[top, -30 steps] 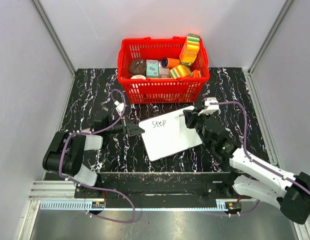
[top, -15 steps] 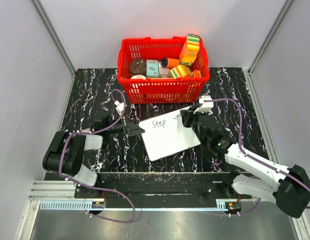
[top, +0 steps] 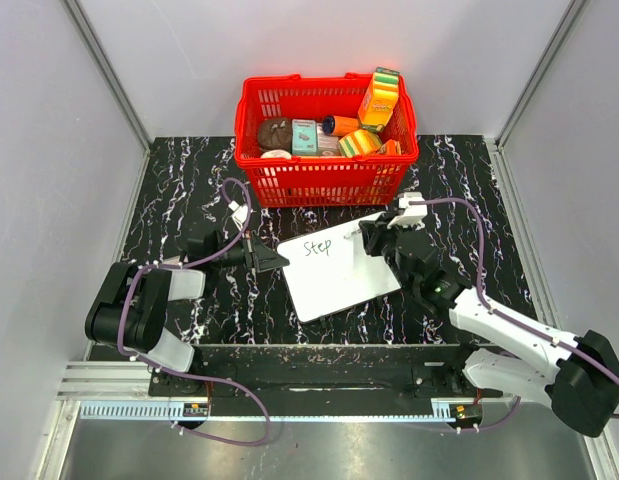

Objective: Write a sentence on the whiteboard
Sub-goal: Write on the whiteboard with the whiteboard.

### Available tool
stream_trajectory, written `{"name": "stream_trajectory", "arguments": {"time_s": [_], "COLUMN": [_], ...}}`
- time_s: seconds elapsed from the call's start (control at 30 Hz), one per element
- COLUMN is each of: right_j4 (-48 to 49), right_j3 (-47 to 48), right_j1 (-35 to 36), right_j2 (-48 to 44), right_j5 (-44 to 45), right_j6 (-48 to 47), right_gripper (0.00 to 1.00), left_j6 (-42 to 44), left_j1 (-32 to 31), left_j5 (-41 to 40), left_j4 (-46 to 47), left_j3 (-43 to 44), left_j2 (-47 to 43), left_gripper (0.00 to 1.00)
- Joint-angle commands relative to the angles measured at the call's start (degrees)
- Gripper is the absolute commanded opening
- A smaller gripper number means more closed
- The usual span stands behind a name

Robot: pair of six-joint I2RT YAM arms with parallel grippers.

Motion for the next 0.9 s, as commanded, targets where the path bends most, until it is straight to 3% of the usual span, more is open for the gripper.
{"name": "stream_trajectory", "arguments": {"time_s": [0.0,0.87], "right_j4": [-0.43,0.0], "right_j3": [-1.01,-2.86], "right_j1": [-0.39,-0.48], "right_j2": [-1.25,-7.05], "right_j5": [-0.52,-1.22], "right_j6": [1.3,2.97], "right_gripper": [0.0,0.0], "left_j6": [4.56,4.65], "left_j1": [-0.64,-0.73], "left_j5": [-0.01,-0.18], "left_j4": [1.12,0.94], "left_j3": [1.29,1.29], "left_j2": [0.91,0.91], "left_gripper": [0.0,0.0]}}
